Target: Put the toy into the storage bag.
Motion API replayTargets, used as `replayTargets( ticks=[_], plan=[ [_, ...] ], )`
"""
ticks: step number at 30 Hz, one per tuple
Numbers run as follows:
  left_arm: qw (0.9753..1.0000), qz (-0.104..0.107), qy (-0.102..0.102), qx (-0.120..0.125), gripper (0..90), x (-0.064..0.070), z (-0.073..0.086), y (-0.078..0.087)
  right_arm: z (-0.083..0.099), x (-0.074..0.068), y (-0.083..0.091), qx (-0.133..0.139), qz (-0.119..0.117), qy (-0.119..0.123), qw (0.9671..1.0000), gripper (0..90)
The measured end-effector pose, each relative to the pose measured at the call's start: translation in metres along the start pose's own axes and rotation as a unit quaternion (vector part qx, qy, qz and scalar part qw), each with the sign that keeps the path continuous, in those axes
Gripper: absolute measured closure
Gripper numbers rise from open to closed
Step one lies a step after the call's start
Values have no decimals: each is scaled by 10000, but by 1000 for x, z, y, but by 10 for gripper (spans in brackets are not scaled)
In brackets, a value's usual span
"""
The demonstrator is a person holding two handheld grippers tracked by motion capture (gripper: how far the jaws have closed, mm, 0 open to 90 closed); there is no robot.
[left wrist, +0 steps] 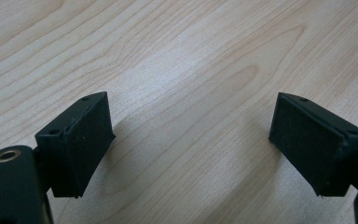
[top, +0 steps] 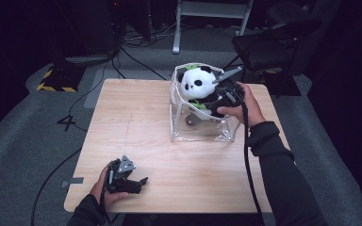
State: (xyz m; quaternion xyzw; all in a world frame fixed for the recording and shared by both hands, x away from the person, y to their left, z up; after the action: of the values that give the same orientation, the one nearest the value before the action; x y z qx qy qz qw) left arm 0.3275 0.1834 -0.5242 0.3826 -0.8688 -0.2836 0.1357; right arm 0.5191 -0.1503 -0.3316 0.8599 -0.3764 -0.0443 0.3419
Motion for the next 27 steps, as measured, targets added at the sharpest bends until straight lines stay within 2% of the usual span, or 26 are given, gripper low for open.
replayTargets(
  ticks=[12, 16, 27],
  plan=[
    [10000, -1, 0, -1, 133, 0, 0, 0, 3, 1, 13, 272, 90, 27, 9996, 206],
    [10000, -2, 1, 0, 133, 0, 0, 0, 7, 2, 21, 495, 189, 16, 9986, 199],
    [10000, 0, -3, 0, 133, 0, 0, 0, 15, 5, 39, 774, 256, 8, 9967, 199]
  ],
)
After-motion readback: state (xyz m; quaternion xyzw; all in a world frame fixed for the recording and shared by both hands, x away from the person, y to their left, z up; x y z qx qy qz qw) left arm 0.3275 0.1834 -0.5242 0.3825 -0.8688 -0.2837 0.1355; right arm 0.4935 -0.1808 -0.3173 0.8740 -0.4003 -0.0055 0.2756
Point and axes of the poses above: each handheld gripper's, and its own axes: y roughly backward along the jaws, z roughly out of its underside, x roughly to its right, the point moved 2 cm from there along -y, roughly forward along the jaws, and after that the axes turned 10 degrees about x, right-handed, at the moved point
